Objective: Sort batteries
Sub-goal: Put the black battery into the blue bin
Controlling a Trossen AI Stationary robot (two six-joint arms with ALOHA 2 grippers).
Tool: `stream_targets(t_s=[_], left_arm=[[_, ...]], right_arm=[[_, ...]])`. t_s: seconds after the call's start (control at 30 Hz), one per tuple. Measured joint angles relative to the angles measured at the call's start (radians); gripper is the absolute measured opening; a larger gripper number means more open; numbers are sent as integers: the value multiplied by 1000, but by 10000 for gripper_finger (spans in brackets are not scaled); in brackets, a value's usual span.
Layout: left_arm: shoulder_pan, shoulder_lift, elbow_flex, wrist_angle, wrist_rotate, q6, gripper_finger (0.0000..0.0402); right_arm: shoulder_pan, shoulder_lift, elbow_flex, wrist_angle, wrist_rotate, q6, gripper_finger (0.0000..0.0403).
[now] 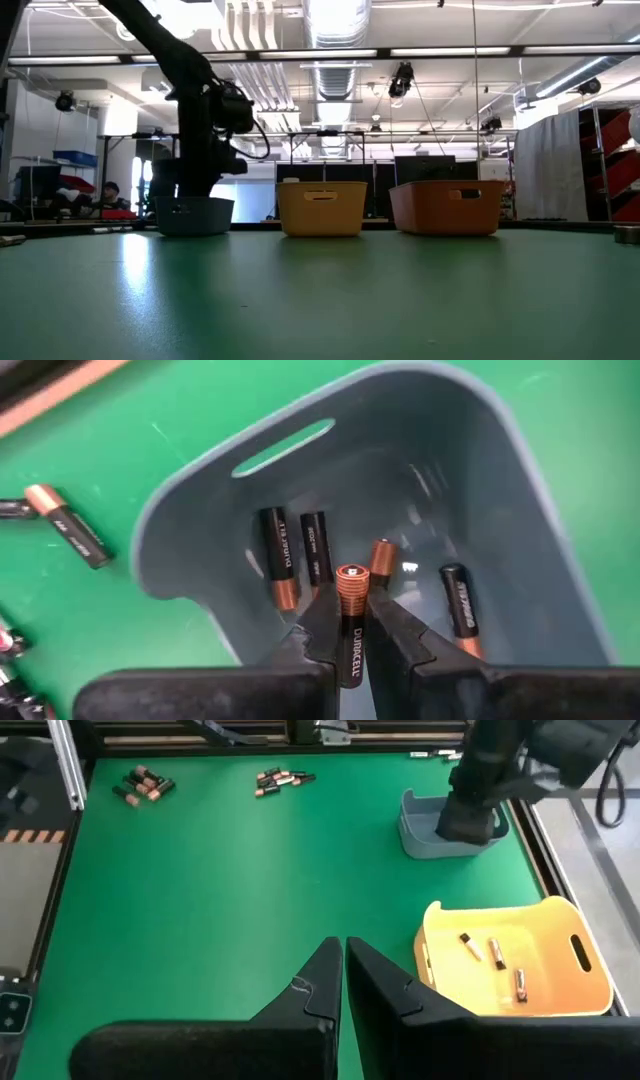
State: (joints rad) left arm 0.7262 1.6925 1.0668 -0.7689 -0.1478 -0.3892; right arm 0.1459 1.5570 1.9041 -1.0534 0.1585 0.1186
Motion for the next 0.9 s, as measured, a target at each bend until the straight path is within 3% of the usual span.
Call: stream_targets(t_s=[0.63,0.9], left_arm=[[11,106,0,59,-1,33,8],[10,111,0,51,-7,22,56]], right_arm=[[-49,0,2,7,0,-29,13],[-48,-4,2,11,0,-66,13]])
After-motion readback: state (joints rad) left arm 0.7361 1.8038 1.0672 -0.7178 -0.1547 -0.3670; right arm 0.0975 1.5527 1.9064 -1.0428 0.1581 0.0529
